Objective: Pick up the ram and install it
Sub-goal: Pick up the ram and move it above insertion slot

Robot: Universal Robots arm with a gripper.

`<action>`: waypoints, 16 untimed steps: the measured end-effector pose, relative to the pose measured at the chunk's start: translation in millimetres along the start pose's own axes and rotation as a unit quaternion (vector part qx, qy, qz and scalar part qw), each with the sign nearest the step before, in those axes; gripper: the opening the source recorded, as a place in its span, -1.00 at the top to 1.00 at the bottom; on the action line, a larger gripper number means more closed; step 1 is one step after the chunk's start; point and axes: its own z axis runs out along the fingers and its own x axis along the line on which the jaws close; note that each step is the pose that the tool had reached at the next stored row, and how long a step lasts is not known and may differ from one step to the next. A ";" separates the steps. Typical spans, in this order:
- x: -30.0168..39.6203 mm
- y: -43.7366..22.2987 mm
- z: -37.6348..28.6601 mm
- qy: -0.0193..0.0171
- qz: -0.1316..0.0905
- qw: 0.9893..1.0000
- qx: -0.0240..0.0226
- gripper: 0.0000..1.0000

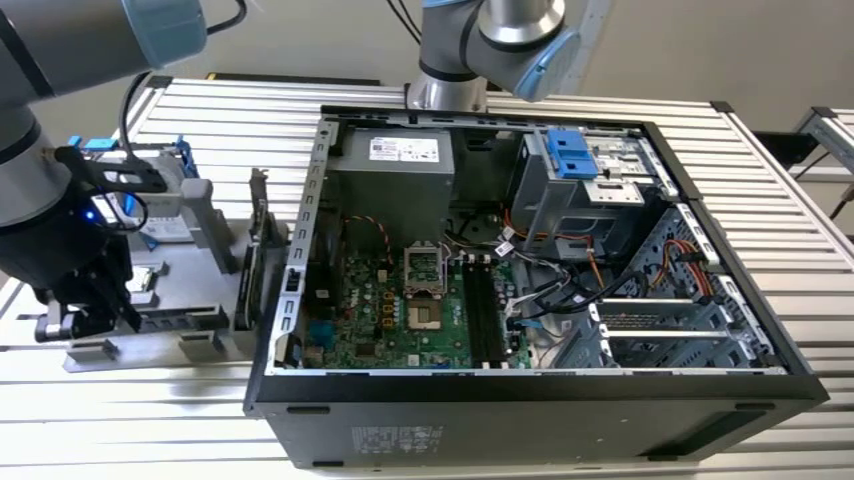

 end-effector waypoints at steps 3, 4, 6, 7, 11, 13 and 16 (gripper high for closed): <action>0.0 0.2 -0.9 0.000 0.000 1.000 0.000 1.00; 0.0 0.2 -1.2 0.000 0.000 1.000 0.000 1.00; 0.0 0.3 -1.7 0.000 0.000 1.000 0.000 1.00; 0.0 0.3 -2.0 0.000 0.000 1.000 0.000 1.00; 0.0 0.5 -3.1 0.000 0.000 1.000 0.000 1.00; 0.0 0.6 -3.7 0.000 0.000 1.000 0.000 1.00; 0.0 0.7 -4.6 0.000 0.000 1.000 0.000 1.00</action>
